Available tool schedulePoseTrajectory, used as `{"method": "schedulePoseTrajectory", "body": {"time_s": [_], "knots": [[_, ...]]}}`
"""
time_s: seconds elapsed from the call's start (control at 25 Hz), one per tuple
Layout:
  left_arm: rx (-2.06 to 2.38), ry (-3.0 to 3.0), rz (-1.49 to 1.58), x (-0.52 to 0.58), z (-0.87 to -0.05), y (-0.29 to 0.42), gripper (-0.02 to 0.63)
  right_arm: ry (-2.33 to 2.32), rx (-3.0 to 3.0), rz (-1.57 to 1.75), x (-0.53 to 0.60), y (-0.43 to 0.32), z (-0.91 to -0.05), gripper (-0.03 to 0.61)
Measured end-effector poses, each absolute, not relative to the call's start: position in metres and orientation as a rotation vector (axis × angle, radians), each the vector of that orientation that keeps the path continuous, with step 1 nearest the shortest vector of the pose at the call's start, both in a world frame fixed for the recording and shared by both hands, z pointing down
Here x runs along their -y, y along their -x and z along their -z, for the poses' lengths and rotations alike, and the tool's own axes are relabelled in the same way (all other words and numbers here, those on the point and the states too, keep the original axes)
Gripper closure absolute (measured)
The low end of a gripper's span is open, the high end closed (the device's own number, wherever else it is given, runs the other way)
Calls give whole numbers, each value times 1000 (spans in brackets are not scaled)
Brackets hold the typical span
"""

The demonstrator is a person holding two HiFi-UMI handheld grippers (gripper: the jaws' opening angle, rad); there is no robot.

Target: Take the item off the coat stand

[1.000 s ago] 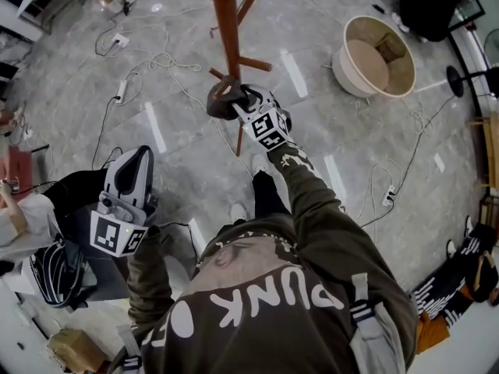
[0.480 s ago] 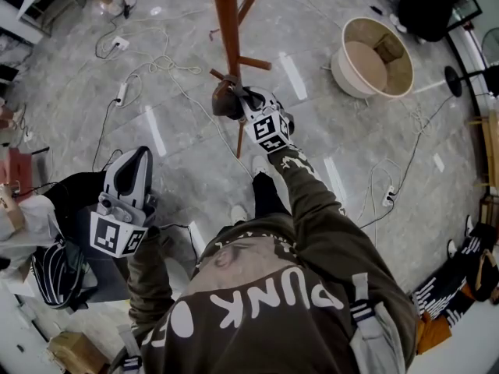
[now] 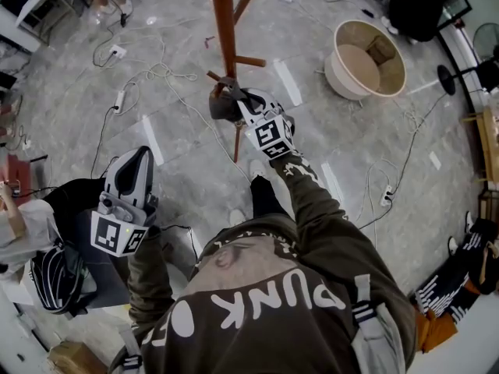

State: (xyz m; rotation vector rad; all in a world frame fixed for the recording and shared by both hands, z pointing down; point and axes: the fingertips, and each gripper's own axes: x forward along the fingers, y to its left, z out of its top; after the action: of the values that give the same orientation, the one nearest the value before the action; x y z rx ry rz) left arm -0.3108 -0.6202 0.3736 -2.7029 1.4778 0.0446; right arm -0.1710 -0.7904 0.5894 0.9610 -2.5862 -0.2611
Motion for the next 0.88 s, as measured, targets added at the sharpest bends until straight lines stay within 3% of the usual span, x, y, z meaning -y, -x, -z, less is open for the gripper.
{"method": "schedulePoseTrajectory", "body": {"time_s": [0.4,0.88], "knots": [[-1428,2671,-115,564,-364,317,609,-922,2626,398,721,179,-545,540],[-1387,2684,-172,473,-361,327,609,-1090,2668,450,599,135,-457,540]]}}
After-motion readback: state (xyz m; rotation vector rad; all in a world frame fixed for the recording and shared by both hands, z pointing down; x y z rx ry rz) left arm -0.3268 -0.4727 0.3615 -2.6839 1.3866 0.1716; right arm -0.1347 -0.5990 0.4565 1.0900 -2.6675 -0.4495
